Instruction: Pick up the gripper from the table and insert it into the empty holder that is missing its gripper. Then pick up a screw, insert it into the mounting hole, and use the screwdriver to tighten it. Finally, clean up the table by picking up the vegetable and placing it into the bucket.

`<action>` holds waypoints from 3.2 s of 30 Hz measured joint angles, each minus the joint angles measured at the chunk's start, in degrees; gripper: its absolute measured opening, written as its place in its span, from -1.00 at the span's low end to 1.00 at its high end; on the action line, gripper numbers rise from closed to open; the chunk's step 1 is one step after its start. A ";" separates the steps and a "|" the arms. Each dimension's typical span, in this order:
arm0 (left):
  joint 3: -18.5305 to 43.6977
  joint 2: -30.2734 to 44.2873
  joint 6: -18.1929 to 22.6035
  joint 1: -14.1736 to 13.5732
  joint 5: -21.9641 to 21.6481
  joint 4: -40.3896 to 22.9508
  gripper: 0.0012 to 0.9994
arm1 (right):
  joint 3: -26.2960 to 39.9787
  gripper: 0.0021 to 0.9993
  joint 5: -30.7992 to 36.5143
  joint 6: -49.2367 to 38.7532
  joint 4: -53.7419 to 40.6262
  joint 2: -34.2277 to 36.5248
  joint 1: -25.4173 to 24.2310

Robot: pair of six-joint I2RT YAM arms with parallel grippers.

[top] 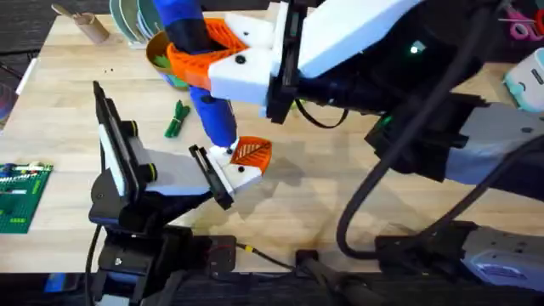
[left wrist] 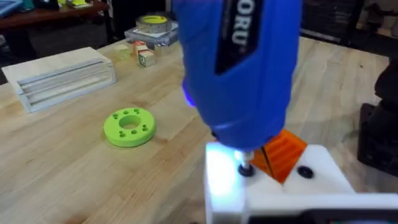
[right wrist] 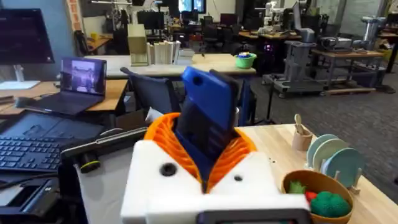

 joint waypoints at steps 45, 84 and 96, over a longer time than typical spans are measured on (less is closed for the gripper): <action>0.00 0.00 -0.02 0.02 0.00 0.00 -1.00 | -0.59 -0.95 22.58 -55.12 -34.64 1.65 -35.04; 0.00 0.00 -0.23 0.00 -0.01 0.02 -0.95 | 0.48 0.99 41.35 -59.83 -36.11 14.41 -24.30; 0.00 -0.02 -0.41 0.00 -0.01 0.04 0.97 | 0.48 0.99 41.42 -29.09 -35.93 -1.76 -24.76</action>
